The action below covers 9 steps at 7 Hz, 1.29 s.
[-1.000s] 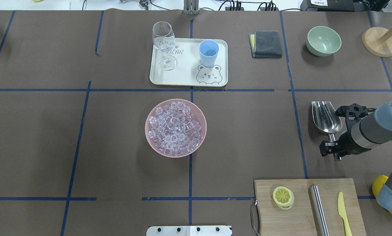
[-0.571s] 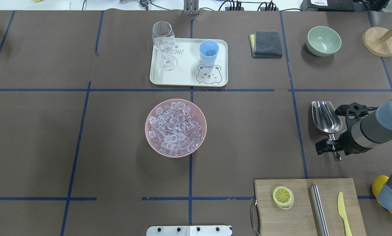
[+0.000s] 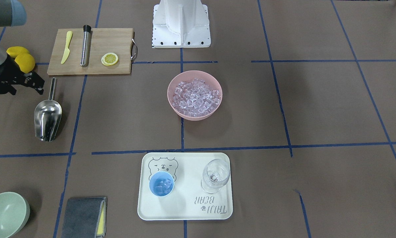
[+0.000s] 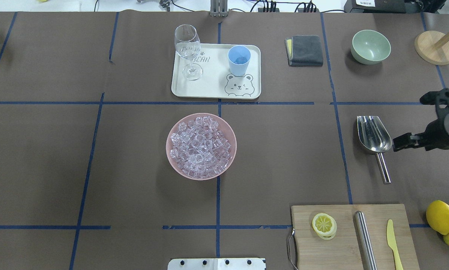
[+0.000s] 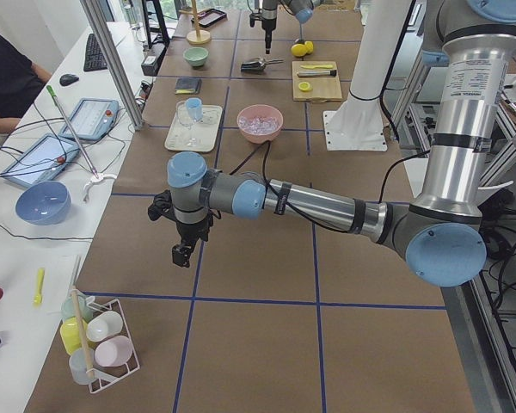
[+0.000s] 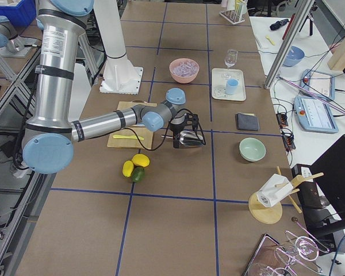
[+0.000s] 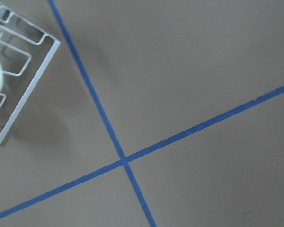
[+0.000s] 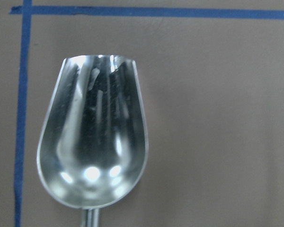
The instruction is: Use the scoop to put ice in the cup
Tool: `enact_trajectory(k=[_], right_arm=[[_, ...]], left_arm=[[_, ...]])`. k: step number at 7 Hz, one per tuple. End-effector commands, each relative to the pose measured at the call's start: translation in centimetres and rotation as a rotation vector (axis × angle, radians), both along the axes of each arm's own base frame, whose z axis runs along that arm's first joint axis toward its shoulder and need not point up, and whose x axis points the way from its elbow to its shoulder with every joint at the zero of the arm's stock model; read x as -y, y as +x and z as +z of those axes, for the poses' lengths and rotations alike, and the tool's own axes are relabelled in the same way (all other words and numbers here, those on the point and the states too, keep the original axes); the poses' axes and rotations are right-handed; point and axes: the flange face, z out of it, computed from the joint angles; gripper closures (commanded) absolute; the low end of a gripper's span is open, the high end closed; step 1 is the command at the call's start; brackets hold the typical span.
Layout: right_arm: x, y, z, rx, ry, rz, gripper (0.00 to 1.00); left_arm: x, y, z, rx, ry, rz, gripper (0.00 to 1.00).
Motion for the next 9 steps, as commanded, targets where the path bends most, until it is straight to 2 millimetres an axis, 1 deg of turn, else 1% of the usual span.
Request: enact_trajectory(k=[1,2,3,4,5,6,7,8,9], right_arm=[[2.6,8.8,3.9,0.033,0.042,-0.017,0.00],[3.4,11.8,4.5,0.030,0.053,0.024,0.00],[3.6,13.6,5.1,0.025,0.045,0.005,0.00],[4.9,15.8,4.8,0.003,0.052,-0.012,0.00],[6.3,17.3,4.1,-0.016,0.045,-0.048,0.00],[6.7,19.9,4.7,-0.033,0.046,-0.104,0.00],[6.9,20.2,5.0,-0.041,0.054,-0.137,0.00],[6.6,20.1,5.7,-0.031,0.042,-0.143,0.00],[6.7,20.0,6.7,-0.027,0.021,-0.141,0.00]], left_arm=[[-1.1,-0.4,1.5,-0.040,-0.036,-0.007,0.00],[-2.6,-2.5,3.4,-0.053,-0.068,-0.040,0.00],[-2.9,-3.0,5.0,-0.073,-0.103,-0.048,0.00],[-4.3,-3.1,6.5,-0.082,-0.132,-0.049,0.00],[-6.8,-3.2,6.8,-0.083,-0.131,-0.039,0.00],[-7.5,-3.3,8.9,-0.081,-0.172,-0.044,0.00],[-7.5,-4.8,5.0,-0.079,-0.130,-0.076,0.00],[-7.9,-5.1,5.7,-0.081,-0.189,-0.084,0.00],[-8.3,-5.4,5.4,-0.083,-0.188,-0.089,0.00]])
